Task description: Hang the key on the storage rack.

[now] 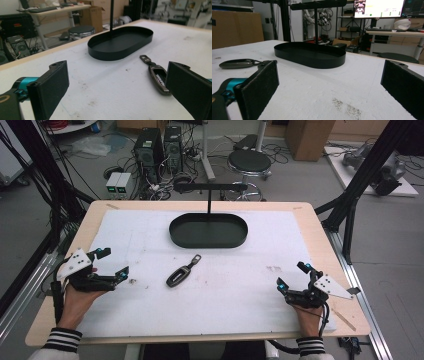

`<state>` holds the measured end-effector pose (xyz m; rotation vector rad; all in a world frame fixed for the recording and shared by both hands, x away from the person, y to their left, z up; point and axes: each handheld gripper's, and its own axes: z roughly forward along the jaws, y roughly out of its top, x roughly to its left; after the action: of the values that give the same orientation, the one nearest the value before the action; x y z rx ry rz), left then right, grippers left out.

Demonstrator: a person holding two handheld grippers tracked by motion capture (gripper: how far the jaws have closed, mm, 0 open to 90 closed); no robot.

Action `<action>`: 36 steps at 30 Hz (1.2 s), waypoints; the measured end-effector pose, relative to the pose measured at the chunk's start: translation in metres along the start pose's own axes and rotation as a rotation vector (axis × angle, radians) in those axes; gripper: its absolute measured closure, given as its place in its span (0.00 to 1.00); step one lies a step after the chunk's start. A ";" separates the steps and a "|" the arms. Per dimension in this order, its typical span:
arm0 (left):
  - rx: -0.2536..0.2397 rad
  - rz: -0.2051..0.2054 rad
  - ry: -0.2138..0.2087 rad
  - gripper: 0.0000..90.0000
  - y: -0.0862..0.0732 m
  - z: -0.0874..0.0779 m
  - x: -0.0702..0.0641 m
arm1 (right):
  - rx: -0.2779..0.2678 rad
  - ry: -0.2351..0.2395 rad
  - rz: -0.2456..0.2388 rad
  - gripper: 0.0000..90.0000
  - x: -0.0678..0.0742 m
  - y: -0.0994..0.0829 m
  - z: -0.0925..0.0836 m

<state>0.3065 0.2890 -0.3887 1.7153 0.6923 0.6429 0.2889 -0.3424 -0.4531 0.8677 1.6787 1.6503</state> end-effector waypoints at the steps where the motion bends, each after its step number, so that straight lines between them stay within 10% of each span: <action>1: 0.007 0.012 -0.009 0.07 0.004 0.002 0.000 | 0.007 0.000 0.006 0.01 0.001 0.000 0.000; 16: 0.207 0.082 -0.114 0.07 0.048 0.047 -0.007 | 0.005 -0.001 -0.001 0.01 0.000 0.000 0.000; 36: 0.453 0.102 -0.250 0.07 0.067 0.111 -0.037 | 0.004 0.002 0.002 0.01 0.000 0.000 0.000</action>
<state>0.3700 0.1759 -0.3517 2.2161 0.6043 0.3431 0.2890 -0.3429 -0.4530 0.8708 1.6834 1.6502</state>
